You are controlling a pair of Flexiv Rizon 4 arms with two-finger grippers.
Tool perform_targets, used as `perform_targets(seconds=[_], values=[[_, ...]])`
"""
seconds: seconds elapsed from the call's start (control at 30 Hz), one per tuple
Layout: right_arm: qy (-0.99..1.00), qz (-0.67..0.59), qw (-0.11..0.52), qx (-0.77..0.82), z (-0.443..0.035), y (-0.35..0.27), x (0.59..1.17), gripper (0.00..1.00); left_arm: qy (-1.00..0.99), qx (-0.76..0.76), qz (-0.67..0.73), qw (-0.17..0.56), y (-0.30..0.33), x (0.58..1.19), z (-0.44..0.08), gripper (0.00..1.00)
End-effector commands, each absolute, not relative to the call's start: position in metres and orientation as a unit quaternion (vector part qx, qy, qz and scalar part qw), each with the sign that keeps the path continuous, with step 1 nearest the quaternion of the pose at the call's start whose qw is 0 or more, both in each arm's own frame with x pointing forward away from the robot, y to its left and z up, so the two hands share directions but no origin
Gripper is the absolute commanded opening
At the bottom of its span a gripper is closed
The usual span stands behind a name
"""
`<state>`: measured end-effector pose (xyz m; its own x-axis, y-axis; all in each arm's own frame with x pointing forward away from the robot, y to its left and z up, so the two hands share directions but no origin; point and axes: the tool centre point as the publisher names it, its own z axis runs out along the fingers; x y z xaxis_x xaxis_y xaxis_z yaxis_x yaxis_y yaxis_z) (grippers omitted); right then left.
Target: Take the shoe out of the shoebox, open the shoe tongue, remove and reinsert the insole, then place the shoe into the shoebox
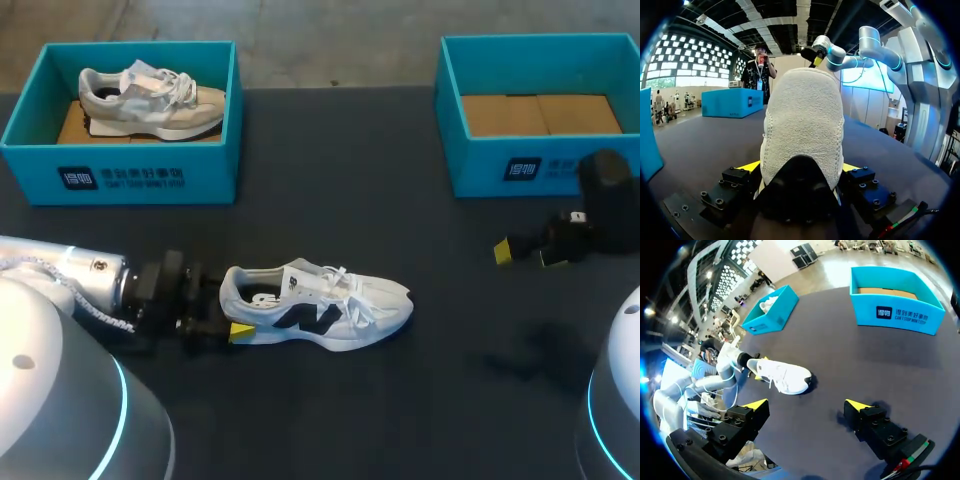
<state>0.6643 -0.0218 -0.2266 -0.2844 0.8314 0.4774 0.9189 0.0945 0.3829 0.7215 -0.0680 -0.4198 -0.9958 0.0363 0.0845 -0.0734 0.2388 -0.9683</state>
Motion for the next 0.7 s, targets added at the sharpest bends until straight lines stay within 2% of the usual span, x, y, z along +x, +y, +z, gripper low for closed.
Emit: perform_targets(seconds=[0.03, 0.7], values=[[-0.736, -0.315, 0.068, -0.595, -0.2268, -0.0212, 0.6637, 1.00, -0.782, 0.017, 0.622, 0.036, -0.0700, 0.7207, -0.4229, 0.00], [-0.736, -0.315, 0.068, -0.595, -0.2268, -0.0212, 0.6637, 1.00, -0.786, 0.029, 0.617, 0.027, -0.0689, 0.7266, -0.4242, 0.00]])
